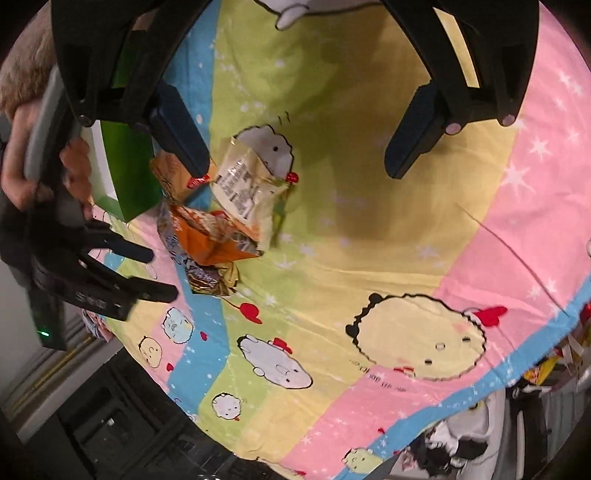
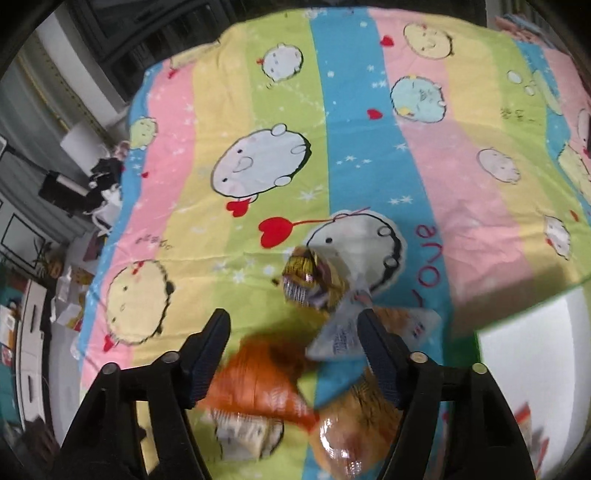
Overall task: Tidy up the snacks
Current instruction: 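Open the right gripper and move it back to the snack pile, then grasp the black-and-gold snack packet with the right gripper and lift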
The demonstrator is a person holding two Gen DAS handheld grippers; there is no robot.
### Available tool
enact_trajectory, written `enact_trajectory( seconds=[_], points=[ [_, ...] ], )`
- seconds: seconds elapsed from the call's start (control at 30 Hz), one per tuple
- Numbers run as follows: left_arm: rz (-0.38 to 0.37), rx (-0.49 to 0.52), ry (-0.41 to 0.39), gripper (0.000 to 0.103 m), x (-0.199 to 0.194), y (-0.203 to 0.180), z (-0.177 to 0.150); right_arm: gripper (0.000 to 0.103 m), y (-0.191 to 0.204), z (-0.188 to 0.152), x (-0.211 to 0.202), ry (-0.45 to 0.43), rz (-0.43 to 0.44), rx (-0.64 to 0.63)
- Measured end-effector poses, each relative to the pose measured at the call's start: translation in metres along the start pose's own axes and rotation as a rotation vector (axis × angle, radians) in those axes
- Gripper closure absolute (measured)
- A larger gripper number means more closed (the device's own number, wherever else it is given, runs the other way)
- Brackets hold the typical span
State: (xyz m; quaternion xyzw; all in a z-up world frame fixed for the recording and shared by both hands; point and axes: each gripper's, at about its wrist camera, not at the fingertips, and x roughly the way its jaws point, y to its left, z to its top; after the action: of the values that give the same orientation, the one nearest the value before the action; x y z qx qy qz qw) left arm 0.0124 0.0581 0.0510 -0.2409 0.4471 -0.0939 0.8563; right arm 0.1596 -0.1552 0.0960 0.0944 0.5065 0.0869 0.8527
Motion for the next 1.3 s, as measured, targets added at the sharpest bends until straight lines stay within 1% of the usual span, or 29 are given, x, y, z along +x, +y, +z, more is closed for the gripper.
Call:
enact_trajectory(
  seconds=[0.13, 0.2, 0.27, 0.33, 0.37, 0.5, 0.6, 0.67, 0.77, 0.83, 0.9, 0.93, 1.0, 1.03, 1.1, 1.13, 1.23, 1.3],
  points=[
    [-0.006, -0.026, 0.008, 0.007, 0.010, 0.012, 0.004, 0.035, 0.002, 0.016, 0.036, 0.031, -0.060, -0.011],
    [-0.009, -0.033, 0.013, 0.007, 0.013, 0.015, 0.005, 0.042, 0.003, 0.018, 0.051, 0.053, -0.070, -0.022],
    [-0.015, -0.049, 0.019, 0.007, 0.016, 0.019, 0.006, 0.049, 0.003, 0.019, 0.068, 0.079, -0.097, -0.032],
    [-0.016, -0.065, 0.024, 0.007, 0.017, 0.023, 0.006, 0.055, 0.003, 0.017, 0.077, 0.079, -0.144, -0.042],
    [-0.016, -0.068, 0.025, 0.007, 0.018, 0.024, 0.006, 0.057, 0.003, 0.016, 0.079, 0.068, -0.142, -0.047],
    [-0.007, -0.055, 0.017, 0.007, 0.016, 0.022, 0.005, 0.059, 0.003, 0.016, 0.066, 0.040, -0.086, -0.027],
    [0.010, -0.035, 0.011, 0.007, 0.014, 0.019, 0.003, 0.059, 0.007, 0.014, 0.036, 0.008, -0.018, -0.015],
    [0.010, -0.025, 0.002, 0.007, 0.010, 0.016, 0.001, 0.059, 0.012, 0.007, 0.004, -0.029, 0.037, -0.019],
    [0.027, -0.007, -0.014, 0.007, 0.002, 0.011, -0.001, 0.059, 0.016, -0.012, -0.039, -0.055, 0.137, -0.029],
    [0.064, 0.018, -0.024, 0.007, -0.004, 0.005, -0.005, 0.059, 0.018, -0.036, -0.067, -0.064, 0.207, -0.059],
    [0.088, 0.034, -0.035, 0.007, -0.011, 0.000, -0.009, 0.059, 0.017, -0.061, -0.084, -0.061, 0.257, -0.067],
    [0.093, 0.040, -0.038, 0.007, -0.013, -0.002, -0.010, 0.059, 0.015, -0.072, -0.088, -0.055, 0.267, -0.064],
    [0.097, 0.054, -0.041, 0.007, -0.021, -0.008, -0.015, 0.059, 0.012, -0.099, -0.093, -0.031, 0.265, -0.063],
    [0.097, 0.059, -0.044, 0.007, -0.024, -0.009, -0.016, 0.059, 0.011, -0.114, -0.091, -0.009, 0.245, -0.063],
    [0.105, 0.065, -0.050, 0.007, -0.030, -0.015, -0.021, 0.059, 0.007, -0.132, -0.086, 0.021, 0.214, -0.049],
    [0.108, 0.067, -0.050, 0.007, -0.032, -0.016, -0.023, 0.059, 0.003, -0.144, -0.081, 0.042, 0.217, -0.029],
    [0.122, 0.078, -0.045, 0.007, -0.038, -0.021, -0.031, 0.059, -0.002, -0.161, -0.065, 0.121, 0.237, -0.002],
    [0.129, 0.088, -0.041, 0.007, -0.041, -0.024, -0.036, 0.059, -0.001, -0.167, -0.057, 0.143, 0.225, -0.010]
  ],
)
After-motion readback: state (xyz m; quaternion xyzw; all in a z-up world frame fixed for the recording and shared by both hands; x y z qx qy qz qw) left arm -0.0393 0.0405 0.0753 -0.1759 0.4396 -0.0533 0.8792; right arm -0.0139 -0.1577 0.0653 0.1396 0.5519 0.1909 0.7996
